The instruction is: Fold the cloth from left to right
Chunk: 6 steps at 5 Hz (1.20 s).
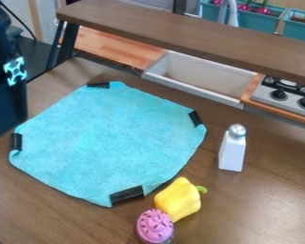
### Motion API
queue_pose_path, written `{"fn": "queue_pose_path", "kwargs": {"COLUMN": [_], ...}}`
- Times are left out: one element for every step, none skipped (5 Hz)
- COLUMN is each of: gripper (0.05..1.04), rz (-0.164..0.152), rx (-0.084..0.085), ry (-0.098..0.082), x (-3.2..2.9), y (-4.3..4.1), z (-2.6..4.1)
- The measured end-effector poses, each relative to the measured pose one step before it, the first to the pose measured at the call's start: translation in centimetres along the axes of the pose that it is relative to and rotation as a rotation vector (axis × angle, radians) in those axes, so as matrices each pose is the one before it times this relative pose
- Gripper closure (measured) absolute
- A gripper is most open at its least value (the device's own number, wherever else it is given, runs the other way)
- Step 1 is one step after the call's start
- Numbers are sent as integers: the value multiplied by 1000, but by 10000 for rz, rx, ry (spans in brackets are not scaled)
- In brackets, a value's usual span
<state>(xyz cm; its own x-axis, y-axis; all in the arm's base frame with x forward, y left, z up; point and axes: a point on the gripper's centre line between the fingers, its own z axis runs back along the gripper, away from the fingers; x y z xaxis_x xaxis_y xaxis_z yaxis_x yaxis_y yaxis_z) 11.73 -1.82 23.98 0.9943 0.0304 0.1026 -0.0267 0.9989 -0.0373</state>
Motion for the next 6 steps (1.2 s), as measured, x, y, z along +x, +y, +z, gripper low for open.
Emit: {"fn": "queue_pose_path", "kwargs": {"gripper": [84,84,84,84,84,84], "rz": [1,0,-17,2254,1335,1003], "rx": [2,0,-20,211,361,-41], "ry": [15,0,-28,812,-276,220], "x": [-79,0,134,4488,3470,2479], "y": [15,0,-44,3589,2993,2817], "z": [-110,0,-78,-4612,-2567,-2453]}}
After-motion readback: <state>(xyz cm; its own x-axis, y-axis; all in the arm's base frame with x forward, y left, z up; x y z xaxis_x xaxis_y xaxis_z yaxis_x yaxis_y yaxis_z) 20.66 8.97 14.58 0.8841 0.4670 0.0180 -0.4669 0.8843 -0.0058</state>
